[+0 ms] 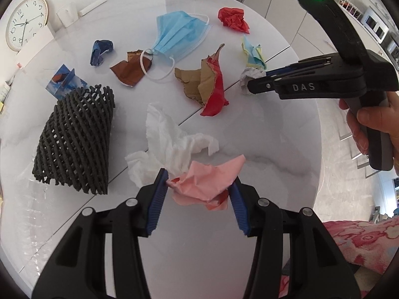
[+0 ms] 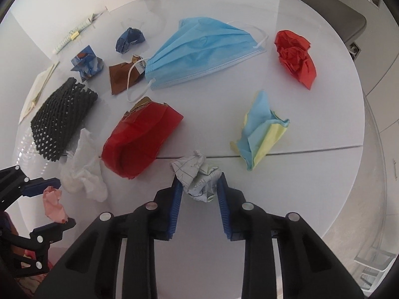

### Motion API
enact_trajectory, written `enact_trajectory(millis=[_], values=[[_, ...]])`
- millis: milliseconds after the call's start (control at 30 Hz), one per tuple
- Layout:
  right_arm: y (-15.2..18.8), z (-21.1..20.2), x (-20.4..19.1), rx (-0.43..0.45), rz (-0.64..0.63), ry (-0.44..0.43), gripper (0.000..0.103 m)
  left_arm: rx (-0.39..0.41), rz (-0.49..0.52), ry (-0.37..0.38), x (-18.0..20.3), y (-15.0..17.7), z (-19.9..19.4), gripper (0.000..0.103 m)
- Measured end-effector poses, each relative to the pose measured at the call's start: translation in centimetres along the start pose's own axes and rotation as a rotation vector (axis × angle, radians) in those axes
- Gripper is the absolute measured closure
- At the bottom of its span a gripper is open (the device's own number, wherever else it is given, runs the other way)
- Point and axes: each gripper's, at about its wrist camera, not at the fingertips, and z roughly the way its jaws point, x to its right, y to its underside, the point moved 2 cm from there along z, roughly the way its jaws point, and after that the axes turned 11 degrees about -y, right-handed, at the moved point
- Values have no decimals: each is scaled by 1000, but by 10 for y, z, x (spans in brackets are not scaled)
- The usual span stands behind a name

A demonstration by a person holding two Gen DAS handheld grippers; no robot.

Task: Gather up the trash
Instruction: 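Move both items over the wastebasket and open both tools to release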

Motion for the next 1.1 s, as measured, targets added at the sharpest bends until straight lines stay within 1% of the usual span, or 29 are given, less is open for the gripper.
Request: enact_trajectory(millis=[167, 267, 333, 367, 433, 533, 600, 767, 867, 933, 1100], values=[[20, -31, 9, 53, 70, -17, 74, 27, 38, 36, 12, -6, -14, 55], [40, -56, 20, 96, 124, -10, 74, 52, 87, 70, 30, -13, -24, 55], [62, -77, 30, 123, 171, 11, 74, 67, 124, 91, 45, -18, -29, 55], [69, -83, 33, 131, 188, 17, 74, 75, 149, 108, 56, -21, -33, 55], [92, -101, 44, 159, 242, 38, 74, 85, 190, 138, 75, -26, -36, 55], [127, -124, 59, 189, 318, 84, 74, 99, 274, 194, 117, -33, -43, 55], [150, -134, 68, 204, 371, 110, 74, 100, 333, 231, 145, -36, -45, 55], [205, -161, 89, 246, 499, 165, 74, 96, 463, 292, 210, -36, -44, 55], [230, -173, 97, 267, 545, 190, 74, 82, 502, 313, 238, -36, -41, 55], [240, -177, 100, 274, 562, 197, 74, 80, 525, 311, 251, -35, -40, 55], [251, -179, 103, 277, 579, 202, 74, 74, 531, 310, 265, -31, -40, 54]])
